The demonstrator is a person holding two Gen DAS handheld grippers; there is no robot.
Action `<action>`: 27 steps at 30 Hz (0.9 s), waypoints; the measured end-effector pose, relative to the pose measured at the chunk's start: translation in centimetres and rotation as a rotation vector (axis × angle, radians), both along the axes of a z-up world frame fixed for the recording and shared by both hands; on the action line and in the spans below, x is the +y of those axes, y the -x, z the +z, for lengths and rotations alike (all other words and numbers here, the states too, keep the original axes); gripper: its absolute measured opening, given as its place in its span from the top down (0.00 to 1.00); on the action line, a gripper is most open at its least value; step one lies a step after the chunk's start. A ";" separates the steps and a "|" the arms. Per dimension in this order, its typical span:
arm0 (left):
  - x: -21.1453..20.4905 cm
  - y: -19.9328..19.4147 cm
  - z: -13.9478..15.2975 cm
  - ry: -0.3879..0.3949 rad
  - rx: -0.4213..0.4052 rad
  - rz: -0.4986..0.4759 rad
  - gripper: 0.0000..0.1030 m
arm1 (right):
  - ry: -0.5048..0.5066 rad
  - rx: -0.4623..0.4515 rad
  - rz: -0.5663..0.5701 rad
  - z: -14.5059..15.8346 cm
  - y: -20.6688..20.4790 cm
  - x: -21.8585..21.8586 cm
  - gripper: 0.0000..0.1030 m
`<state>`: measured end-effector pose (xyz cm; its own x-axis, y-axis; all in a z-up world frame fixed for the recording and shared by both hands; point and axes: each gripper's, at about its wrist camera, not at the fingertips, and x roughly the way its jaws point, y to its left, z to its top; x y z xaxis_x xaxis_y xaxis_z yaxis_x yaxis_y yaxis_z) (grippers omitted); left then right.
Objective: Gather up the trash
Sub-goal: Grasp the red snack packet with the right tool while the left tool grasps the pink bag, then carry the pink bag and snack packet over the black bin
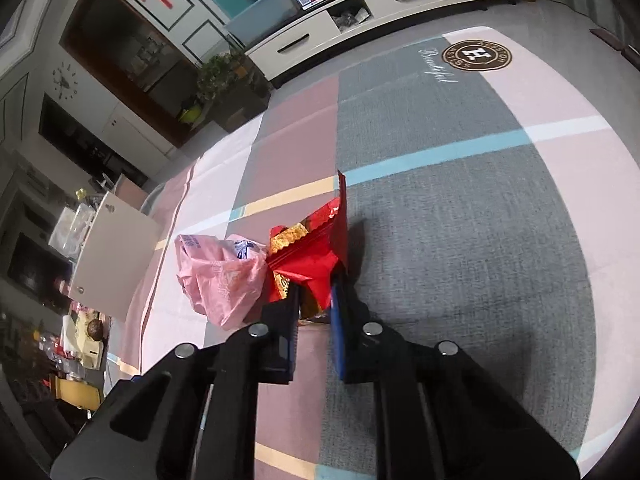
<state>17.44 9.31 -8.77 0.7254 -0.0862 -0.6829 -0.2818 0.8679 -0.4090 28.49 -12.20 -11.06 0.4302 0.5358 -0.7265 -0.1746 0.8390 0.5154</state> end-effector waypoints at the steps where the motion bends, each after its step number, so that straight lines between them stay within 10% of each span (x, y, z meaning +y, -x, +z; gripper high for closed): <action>1: -0.2 -0.2 0.1 -0.005 -0.002 -0.005 0.10 | 0.015 -0.011 -0.002 0.2 0.2 -0.2 0.88; 14: -5.6 -10.6 0.1 -0.091 0.029 -0.164 0.10 | 0.030 -0.066 -0.051 1.8 1.6 -5.2 0.88; 20: -6.8 -10.8 -1.3 -0.103 0.045 -0.154 0.50 | 0.040 -0.089 -0.059 2.7 2.3 -7.1 0.88; 27: -7.6 -6.2 0.4 -0.110 -0.007 -0.187 0.55 | 0.042 -0.103 -0.083 3.7 4.5 -9.1 0.88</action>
